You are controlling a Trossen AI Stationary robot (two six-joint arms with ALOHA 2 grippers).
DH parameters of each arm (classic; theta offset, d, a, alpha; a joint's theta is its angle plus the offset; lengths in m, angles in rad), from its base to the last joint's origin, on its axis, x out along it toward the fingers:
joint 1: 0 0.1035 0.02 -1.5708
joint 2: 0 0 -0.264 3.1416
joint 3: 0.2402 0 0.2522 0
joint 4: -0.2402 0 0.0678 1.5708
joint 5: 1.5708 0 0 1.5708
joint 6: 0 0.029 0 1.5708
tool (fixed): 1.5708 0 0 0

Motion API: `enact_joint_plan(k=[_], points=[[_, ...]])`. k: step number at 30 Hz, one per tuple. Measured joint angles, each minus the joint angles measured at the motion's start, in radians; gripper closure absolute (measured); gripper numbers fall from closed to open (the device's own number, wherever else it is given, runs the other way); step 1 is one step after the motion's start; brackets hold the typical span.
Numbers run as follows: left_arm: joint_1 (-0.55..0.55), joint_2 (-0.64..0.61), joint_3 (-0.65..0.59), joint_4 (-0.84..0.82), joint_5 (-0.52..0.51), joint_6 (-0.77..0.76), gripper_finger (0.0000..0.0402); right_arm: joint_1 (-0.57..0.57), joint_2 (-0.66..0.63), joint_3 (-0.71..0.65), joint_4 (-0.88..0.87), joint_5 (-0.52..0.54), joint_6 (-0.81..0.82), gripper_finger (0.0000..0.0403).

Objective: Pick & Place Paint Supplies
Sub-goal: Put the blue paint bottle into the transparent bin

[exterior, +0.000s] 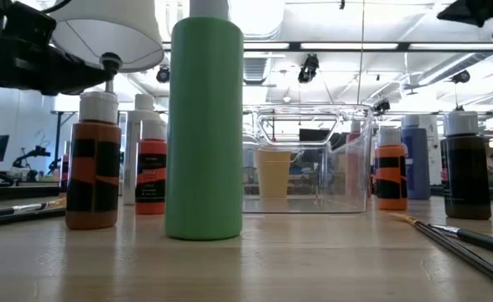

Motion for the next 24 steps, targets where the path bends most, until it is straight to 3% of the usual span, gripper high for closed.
enact_joint_plan(k=[5, 10, 17, 24], points=[[0.0, 0.002, 0.0, 0.001, -0.03, -0.002, 0.0378, -0.001, 0.128, 0.033, -0.316, -0.001, 0.017, 0.0394], [0.0, 0.002, 0.0, 0.001, -0.03, -0.003, 0.0378, -0.001, 0.26, 0.046, -0.319, -0.003, 0.207, 0.0394], [0.0, 0.002, 0.0, 0.001, -0.03, -0.004, 0.0378, -0.001, 0.402, 0.178, -0.342, -0.002, 0.231, 0.0392], [0.0, 0.002, 0.0, 0.001, -0.03, -0.004, 0.0378, -0.004, 0.467, 0.308, -0.519, 0.054, 0.395, 0.0331]])
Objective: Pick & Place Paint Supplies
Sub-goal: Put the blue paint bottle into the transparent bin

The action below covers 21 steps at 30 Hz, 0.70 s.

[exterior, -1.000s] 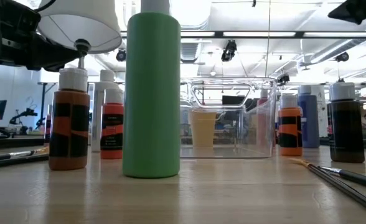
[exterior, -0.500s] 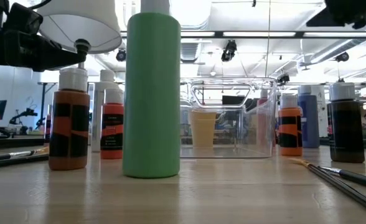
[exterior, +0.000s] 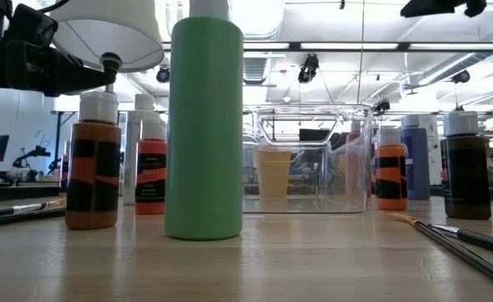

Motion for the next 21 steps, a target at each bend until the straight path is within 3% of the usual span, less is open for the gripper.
enact_joint_plan(k=[10, 15, 21], points=[[0.0, 0.0, 0.0, 0.0, 0.0, 0.0, 0.0378, -0.038, -0.007, 0.076, -0.307, -0.095, 0.227, 0.0202], [0.0, 0.0, 0.0, 0.0, 0.0, 0.0, 0.0378, -0.052, -0.007, 0.051, -0.318, -0.097, 0.308, 0.0183], [0.0, 0.0, 0.0, 0.0, -0.001, 0.0, 0.0378, -0.056, -0.001, 0.019, -0.316, -0.095, 0.344, 0.0191]])
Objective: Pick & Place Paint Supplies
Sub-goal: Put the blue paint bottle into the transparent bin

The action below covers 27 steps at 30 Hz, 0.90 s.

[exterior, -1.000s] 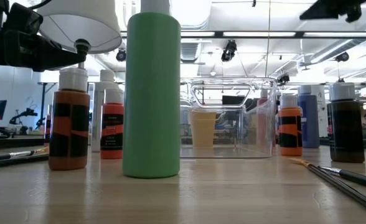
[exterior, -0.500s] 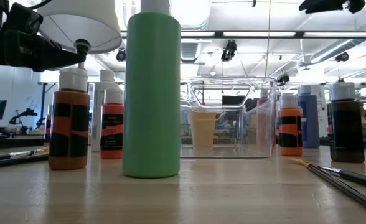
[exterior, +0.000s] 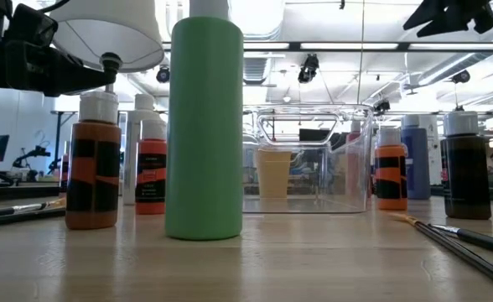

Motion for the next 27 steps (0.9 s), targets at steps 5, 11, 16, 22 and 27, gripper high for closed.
enact_joint_plan(k=[5, 11, 16, 22, 27], points=[[0.0, 0.0, 0.0, 0.0, 0.0, 0.0, 0.0378, 0.0, 0.015, -0.027, -0.002, -0.025, 0.004, 0.0205], [0.0, 0.0, 0.0, 0.0, 0.0, 0.0, 0.0378, -0.01, 0.035, -0.049, -0.002, -0.072, 0.004, 0.0206], [0.0, 0.0, 0.0, 0.0, 0.0, 0.0, 0.0378, -0.022, 0.038, -0.052, -0.033, -0.152, 0.007, 0.0197], [0.0, 0.0, 0.0, 0.0, 0.0, 0.0, 0.0378, -0.047, 0.043, -0.06, -0.176, -0.253, 0.187, 0.0194], [0.0, 0.0, 0.0, 0.0, 0.0, 0.0, 0.0378, -0.064, 0.056, -0.103, -0.282, -0.254, 0.341, 0.0206]])
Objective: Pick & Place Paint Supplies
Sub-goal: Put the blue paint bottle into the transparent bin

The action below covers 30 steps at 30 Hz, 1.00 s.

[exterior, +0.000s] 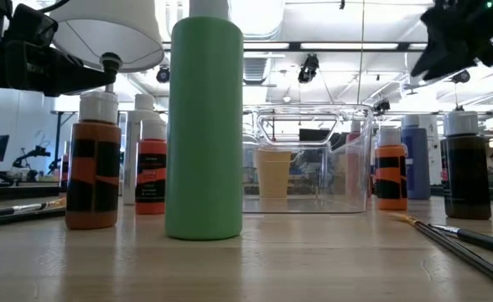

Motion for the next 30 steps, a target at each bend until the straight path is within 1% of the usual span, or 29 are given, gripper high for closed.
enact_joint_plan(k=[6, 11, 13, 18, 30], points=[[0.0, 0.0, 0.0, 0.0, 0.0, 0.0, 0.0378, -0.046, 0.018, -0.055, 0.035, 0.023, 0.01, 0.0211], [0.0, 0.0, 0.0, 0.0, 0.0, 0.0, 0.0378, -0.119, 0.054, -0.068, 0.059, 0.021, 0.027, 0.0198], [0.0, 0.0, 0.0, 0.0, 0.0, 0.0, 0.0378, -0.15, 0.073, -0.068, 0.06, -0.001, 0.032, 0.0191], [0.0, 0.0, 0.0, 0.0, 0.0, 0.0, 0.0378, -0.219, 0.112, -0.047, 0.08, -0.097, 0.037, 0.0178], [0.0, 0.0, 0.0, 0.0, 0.0, 0.0, 0.0378, -0.338, 0.193, -0.003, 0.085, -0.201, 0.004, 0.0157]])
